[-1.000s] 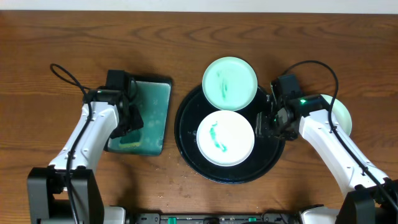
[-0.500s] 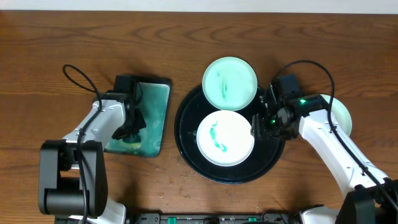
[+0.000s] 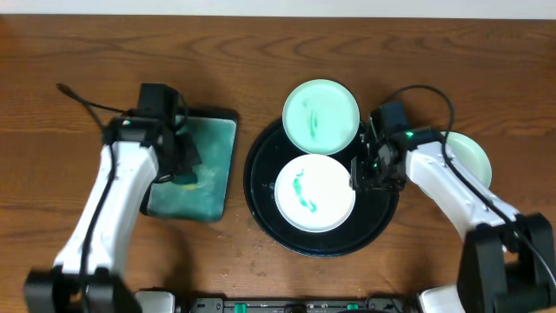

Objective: Clean dirty plates on tray and stack at the side

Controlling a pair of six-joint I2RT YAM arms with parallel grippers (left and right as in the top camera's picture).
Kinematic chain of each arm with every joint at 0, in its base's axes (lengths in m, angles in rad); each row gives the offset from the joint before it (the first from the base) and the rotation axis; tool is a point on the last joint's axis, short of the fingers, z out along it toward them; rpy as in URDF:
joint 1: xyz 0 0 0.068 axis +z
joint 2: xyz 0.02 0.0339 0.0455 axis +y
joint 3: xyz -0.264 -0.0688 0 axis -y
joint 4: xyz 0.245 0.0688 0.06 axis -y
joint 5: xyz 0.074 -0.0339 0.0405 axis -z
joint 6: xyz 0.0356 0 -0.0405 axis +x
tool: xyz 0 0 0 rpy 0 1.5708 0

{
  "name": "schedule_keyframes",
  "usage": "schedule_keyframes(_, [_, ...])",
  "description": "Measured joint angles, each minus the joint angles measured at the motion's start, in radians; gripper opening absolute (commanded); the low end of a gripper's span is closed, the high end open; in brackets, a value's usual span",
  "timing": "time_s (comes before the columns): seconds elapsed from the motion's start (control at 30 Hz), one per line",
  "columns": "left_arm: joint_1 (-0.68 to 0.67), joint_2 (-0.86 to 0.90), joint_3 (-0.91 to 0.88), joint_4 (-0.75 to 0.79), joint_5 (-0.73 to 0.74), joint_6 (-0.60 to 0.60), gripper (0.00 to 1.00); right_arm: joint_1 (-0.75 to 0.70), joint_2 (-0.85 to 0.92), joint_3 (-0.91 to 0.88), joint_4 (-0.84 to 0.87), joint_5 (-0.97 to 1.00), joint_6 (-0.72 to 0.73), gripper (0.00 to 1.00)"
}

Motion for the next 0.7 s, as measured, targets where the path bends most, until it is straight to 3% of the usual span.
schedule_keyframes(0.13, [-0.023, -0.063, 0.002, -0.004, 0.063, 0.000, 0.07, 0.000, 0.076, 0.000, 0.013, -0.049, -0.055, 0.32])
schedule_keyframes(0.23, [-0.056, -0.066, 0.002, -0.003, 0.114, 0.000, 0.07, 0.000, 0.129, 0.000, 0.022, -0.079, -0.085, 0.13])
schedule_keyframes(0.33, [-0.114, -0.052, 0.002, -0.001, 0.146, -0.006, 0.07, -0.005, 0.153, 0.001, 0.036, -0.099, -0.096, 0.03])
schedule_keyframes(0.5, [-0.251, 0.004, 0.002, 0.063, 0.179, -0.056, 0.07, -0.006, 0.159, 0.003, 0.038, -0.126, -0.101, 0.01])
schedule_keyframes(0.7, [-0.444, 0.117, 0.002, 0.248, 0.224, -0.138, 0.07, -0.006, 0.159, 0.003, 0.037, -0.127, -0.080, 0.01])
